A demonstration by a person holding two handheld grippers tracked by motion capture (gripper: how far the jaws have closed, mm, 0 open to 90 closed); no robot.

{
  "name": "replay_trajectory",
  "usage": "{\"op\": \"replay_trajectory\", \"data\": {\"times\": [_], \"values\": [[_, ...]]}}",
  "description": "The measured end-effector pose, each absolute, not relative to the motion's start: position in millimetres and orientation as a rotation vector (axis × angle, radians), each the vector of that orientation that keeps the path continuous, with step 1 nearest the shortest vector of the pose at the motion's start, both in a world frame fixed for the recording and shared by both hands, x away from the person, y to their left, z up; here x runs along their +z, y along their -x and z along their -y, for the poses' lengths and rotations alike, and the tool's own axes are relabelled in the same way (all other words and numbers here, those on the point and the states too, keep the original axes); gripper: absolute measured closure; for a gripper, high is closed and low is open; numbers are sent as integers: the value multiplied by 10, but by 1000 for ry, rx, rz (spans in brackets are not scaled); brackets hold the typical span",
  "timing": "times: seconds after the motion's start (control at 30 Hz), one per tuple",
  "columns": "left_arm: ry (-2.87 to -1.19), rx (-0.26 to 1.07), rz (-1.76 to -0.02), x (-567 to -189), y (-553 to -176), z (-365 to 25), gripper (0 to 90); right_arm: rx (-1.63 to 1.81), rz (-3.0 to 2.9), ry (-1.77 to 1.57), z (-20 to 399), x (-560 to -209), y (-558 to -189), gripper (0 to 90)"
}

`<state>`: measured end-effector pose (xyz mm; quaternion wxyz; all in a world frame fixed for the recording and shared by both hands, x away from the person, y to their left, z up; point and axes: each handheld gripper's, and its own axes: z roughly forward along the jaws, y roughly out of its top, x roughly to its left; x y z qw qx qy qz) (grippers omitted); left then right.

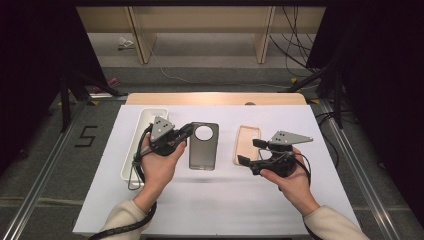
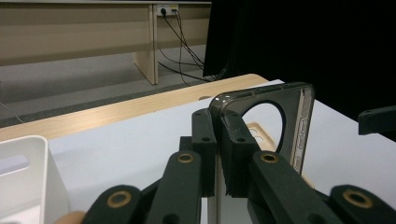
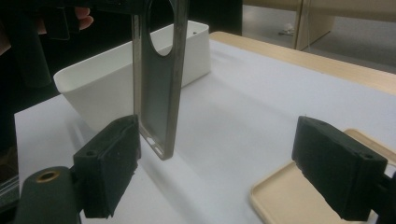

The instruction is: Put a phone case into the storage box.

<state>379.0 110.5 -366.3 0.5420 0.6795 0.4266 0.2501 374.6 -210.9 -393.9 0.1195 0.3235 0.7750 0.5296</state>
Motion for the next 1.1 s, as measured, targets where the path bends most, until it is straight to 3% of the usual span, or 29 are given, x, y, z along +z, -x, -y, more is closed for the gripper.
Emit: {"op": "replay_trajectory", "data": {"times": [1.1], "values": [[-1577,638,-1040,-3586,-3827,-1293,848,1528,-2221,-987,2515,-3960,-3562,164]]}}
